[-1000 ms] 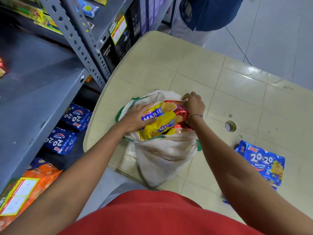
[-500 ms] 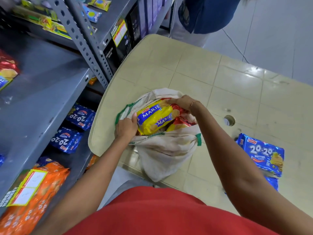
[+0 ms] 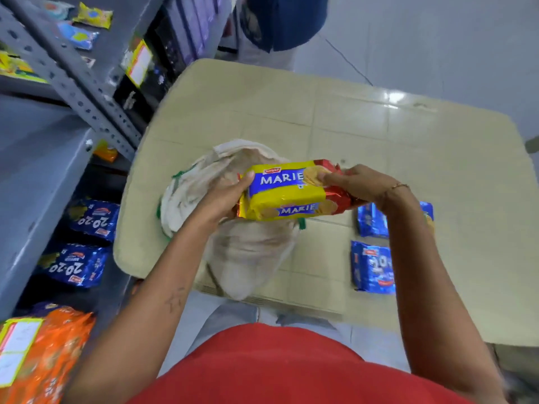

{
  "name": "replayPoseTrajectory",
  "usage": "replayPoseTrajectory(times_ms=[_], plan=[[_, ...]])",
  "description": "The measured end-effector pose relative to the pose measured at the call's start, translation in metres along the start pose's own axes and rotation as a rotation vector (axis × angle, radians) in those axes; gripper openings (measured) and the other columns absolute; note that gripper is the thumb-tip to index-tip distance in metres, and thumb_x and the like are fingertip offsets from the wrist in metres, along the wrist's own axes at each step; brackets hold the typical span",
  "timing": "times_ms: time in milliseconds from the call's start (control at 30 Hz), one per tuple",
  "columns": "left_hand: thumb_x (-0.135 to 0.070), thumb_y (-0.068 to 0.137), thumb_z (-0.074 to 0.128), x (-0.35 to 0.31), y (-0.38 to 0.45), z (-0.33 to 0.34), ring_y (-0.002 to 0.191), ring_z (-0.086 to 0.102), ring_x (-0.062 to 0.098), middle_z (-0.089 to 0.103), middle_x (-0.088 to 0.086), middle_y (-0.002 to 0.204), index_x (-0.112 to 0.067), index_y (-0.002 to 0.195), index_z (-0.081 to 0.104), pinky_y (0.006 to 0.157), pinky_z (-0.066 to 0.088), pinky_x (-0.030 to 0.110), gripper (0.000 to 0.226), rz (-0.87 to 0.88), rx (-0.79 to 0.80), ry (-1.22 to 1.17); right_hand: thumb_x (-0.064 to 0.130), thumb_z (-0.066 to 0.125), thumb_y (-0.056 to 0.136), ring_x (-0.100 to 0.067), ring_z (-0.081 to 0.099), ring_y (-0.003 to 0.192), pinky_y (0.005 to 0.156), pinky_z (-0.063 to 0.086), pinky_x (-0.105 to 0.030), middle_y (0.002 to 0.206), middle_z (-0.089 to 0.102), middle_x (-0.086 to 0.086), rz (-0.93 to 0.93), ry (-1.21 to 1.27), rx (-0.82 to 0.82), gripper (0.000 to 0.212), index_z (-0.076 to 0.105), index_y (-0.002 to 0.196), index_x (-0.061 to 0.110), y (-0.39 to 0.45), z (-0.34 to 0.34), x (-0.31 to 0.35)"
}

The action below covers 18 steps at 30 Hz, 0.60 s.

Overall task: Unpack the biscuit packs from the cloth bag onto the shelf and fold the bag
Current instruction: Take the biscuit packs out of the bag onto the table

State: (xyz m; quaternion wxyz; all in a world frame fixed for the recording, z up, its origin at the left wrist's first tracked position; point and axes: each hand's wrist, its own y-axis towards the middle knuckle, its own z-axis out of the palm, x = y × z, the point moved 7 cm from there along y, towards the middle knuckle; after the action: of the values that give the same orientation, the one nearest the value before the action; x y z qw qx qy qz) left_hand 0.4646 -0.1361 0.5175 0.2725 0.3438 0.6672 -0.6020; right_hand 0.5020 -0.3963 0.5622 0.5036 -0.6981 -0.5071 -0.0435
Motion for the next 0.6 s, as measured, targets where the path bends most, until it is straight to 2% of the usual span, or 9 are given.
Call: replayPoseTrajectory(times_ms=[100, 200, 233, 300, 400, 467, 533, 567, 600], plan=[[-0.053, 0.091, 0.050, -0.011, -0.006, 0.067, 0.085, 0.070, 0.027, 0.073, 0.016, 0.096, -0.011, 0.094, 0.070, 0.080, 0.058, 0.043, 0.046, 0.106, 0.075, 0.203, 0.042, 0.066, 0.083, -0.018, 0.061, 0.061, 0.055, 0.053, -0.024, 0.079, 0.062, -0.012, 0.024, 0.037, -0.029, 0.042, 0.063, 0.097, 0.001, -0.021, -0.038, -0.055], [-0.059, 0.086, 0.050, -0.020, -0.023, 0.162, 0.091, 0.069, 0.031, 0.073, 0.014, 0.095, -0.013, 0.093, 0.066, 0.081, 0.056, 0.045, 0.050, 0.231, 0.157, 0.372, 0.038, 0.066, 0.084, -0.023, 0.058, 0.075, 0.075, 0.054, -0.039, 0.087, 0.061, -0.015, 0.089, 0.084, -0.105, 0.041, 0.063, 0.100, 0.000, -0.049, -0.089, -0.138], [-0.063, 0.081, 0.051, -0.020, -0.030, 0.191, 0.092, 0.069, 0.029, 0.073, 0.012, 0.097, -0.013, 0.097, 0.067, 0.082, 0.056, 0.045, 0.055, 0.244, 0.187, 0.405, 0.035, 0.067, 0.084, -0.023, 0.058, 0.075, 0.075, 0.054, -0.039, 0.088, 0.061, -0.014, 0.105, 0.123, -0.124, 0.036, 0.064, 0.099, 0.002, -0.058, -0.103, -0.164], [-0.060, 0.075, 0.061, -0.012, -0.045, 0.252, 0.089, 0.070, 0.028, 0.074, 0.012, 0.097, -0.012, 0.101, 0.069, 0.082, 0.055, 0.046, 0.054, 0.239, 0.262, 0.428, 0.026, 0.068, 0.084, -0.019, 0.059, 0.070, 0.063, 0.052, -0.032, 0.087, 0.062, -0.012, 0.142, 0.226, -0.160, 0.024, 0.064, 0.099, 0.007, -0.076, -0.133, -0.220], [-0.041, 0.078, 0.074, 0.008, -0.062, 0.336, 0.094, 0.069, 0.032, 0.073, 0.018, 0.099, -0.007, 0.100, 0.071, 0.085, 0.054, 0.048, 0.041, 0.192, 0.364, 0.412, 0.018, 0.066, 0.085, -0.014, 0.057, 0.067, 0.057, 0.045, -0.026, 0.079, 0.062, -0.004, 0.210, 0.304, -0.203, 0.027, 0.063, 0.109, 0.005, -0.092, -0.169, -0.300], [-0.034, 0.079, 0.075, 0.017, -0.071, 0.389, 0.092, 0.069, 0.030, 0.072, 0.015, 0.102, -0.007, 0.105, 0.069, 0.083, 0.056, 0.044, 0.038, 0.165, 0.417, 0.389, 0.014, 0.064, 0.086, -0.012, 0.056, 0.068, 0.057, 0.045, -0.027, 0.078, 0.061, -0.002, 0.256, 0.362, -0.232, 0.029, 0.061, 0.113, 0.002, -0.097, -0.189, -0.349], [-0.033, 0.083, 0.070, 0.025, -0.079, 0.434, 0.075, 0.064, 0.019, 0.070, 0.010, 0.098, -0.010, 0.108, 0.067, 0.065, 0.053, 0.032, 0.034, 0.143, 0.463, 0.381, 0.012, 0.065, 0.086, -0.012, 0.055, 0.068, 0.057, 0.045, -0.028, 0.081, 0.061, -0.004, 0.301, 0.411, -0.259, 0.031, 0.061, 0.116, 0.003, -0.098, -0.207, -0.390], [-0.031, 0.086, 0.067, 0.029, -0.080, 0.448, 0.074, 0.062, 0.015, 0.069, 0.010, 0.101, -0.011, 0.110, 0.066, 0.064, 0.051, 0.029, 0.031, 0.124, 0.480, 0.383, 0.011, 0.066, 0.086, -0.012, 0.055, 0.068, 0.057, 0.045, -0.028, 0.085, 0.062, -0.007, 0.320, 0.421, -0.266, 0.032, 0.061, 0.116, 0.003, -0.097, -0.212, -0.403], [-0.027, 0.088, 0.064, 0.034, -0.080, 0.463, 0.081, 0.064, 0.015, 0.069, 0.011, 0.108, -0.010, 0.113, 0.064, 0.071, 0.053, 0.031, 0.030, 0.099, 0.491, 0.384, 0.010, 0.067, 0.085, -0.012, 0.056, 0.069, 0.057, 0.045, -0.028, 0.089, 0.062, -0.009, 0.339, 0.423, -0.264, 0.033, 0.061, 0.116, 0.002, -0.095, -0.217, -0.417]])
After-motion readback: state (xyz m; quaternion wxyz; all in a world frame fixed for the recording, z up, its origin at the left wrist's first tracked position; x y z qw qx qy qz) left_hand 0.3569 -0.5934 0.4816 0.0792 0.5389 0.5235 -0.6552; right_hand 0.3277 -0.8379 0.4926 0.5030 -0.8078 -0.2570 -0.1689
